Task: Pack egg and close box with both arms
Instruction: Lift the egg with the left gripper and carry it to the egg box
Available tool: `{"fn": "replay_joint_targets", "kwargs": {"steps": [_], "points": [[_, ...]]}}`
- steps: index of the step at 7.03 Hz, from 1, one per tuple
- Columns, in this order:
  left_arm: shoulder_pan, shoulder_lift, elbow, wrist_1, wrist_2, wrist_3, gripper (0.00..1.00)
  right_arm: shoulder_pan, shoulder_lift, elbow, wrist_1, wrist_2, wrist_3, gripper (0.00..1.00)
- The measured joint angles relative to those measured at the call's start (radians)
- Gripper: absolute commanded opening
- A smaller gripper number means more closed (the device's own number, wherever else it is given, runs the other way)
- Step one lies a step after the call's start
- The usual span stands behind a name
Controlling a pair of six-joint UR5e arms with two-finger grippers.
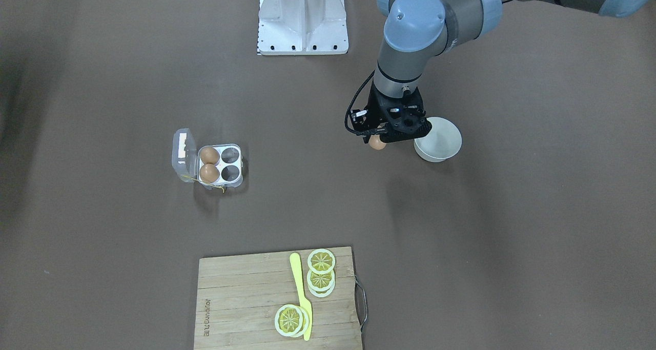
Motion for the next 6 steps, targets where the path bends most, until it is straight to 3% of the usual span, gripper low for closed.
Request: {"fn": "replay_joint_targets", "kwargs": {"steps": [6], "points": [[0.023, -0.126, 0.182, -0.256, 0.000, -0.031, 0.38, 0.000, 0.000, 0.000, 0.001, -0.001, -0.001, 1.00]]}}
